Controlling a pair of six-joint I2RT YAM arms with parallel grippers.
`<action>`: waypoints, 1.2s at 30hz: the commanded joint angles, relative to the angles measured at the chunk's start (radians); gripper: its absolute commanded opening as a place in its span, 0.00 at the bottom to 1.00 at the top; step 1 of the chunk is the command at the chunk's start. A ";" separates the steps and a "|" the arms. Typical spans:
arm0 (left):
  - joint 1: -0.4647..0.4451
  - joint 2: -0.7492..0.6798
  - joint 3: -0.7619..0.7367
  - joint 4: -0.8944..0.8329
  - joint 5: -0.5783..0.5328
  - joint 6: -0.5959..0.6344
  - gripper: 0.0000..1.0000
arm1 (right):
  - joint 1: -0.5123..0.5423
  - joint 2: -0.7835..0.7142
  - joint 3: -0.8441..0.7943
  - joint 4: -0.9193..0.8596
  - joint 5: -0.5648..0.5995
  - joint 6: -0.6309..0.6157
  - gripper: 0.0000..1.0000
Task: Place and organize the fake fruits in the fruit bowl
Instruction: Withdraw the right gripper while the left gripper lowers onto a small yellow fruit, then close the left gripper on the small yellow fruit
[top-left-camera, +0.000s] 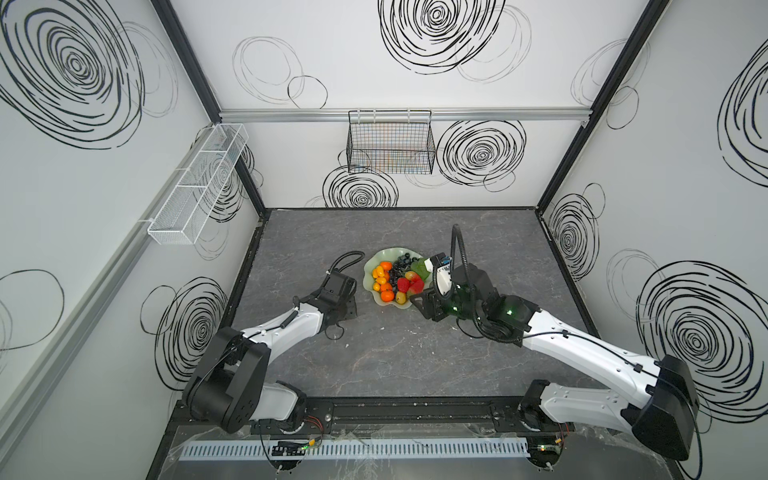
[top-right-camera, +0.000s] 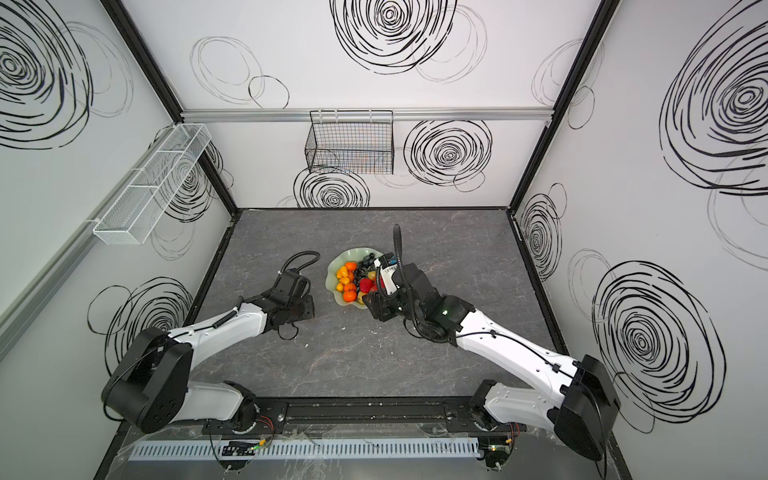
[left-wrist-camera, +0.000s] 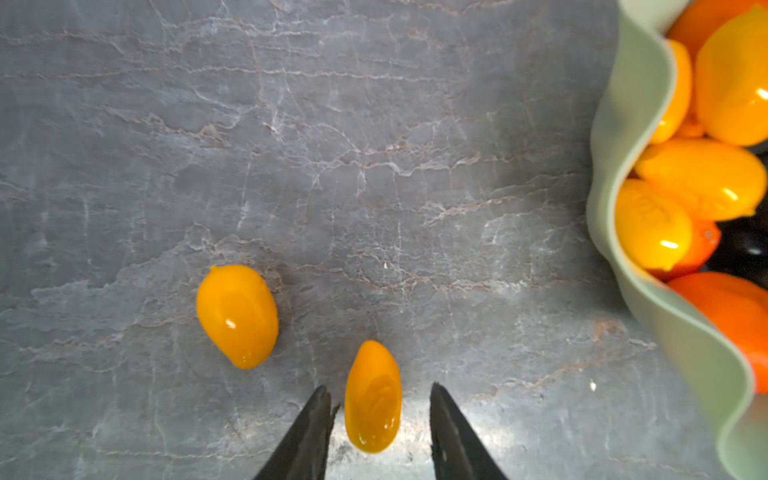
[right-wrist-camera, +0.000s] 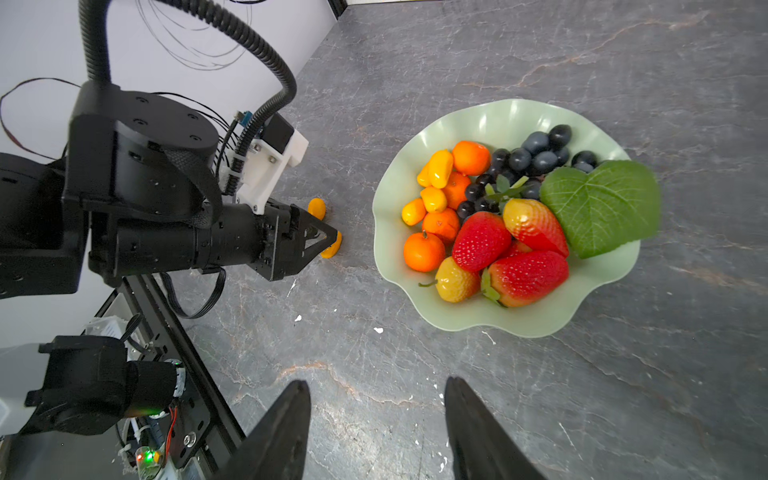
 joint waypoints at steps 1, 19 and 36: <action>-0.002 0.024 0.031 -0.002 -0.026 0.021 0.43 | -0.007 0.016 0.010 -0.004 -0.016 -0.010 0.57; -0.028 0.110 0.055 -0.027 -0.060 0.037 0.36 | -0.010 0.022 -0.010 0.052 -0.068 -0.012 0.58; -0.032 0.132 0.058 -0.030 -0.069 0.041 0.26 | -0.009 0.016 -0.012 0.049 -0.069 -0.006 0.59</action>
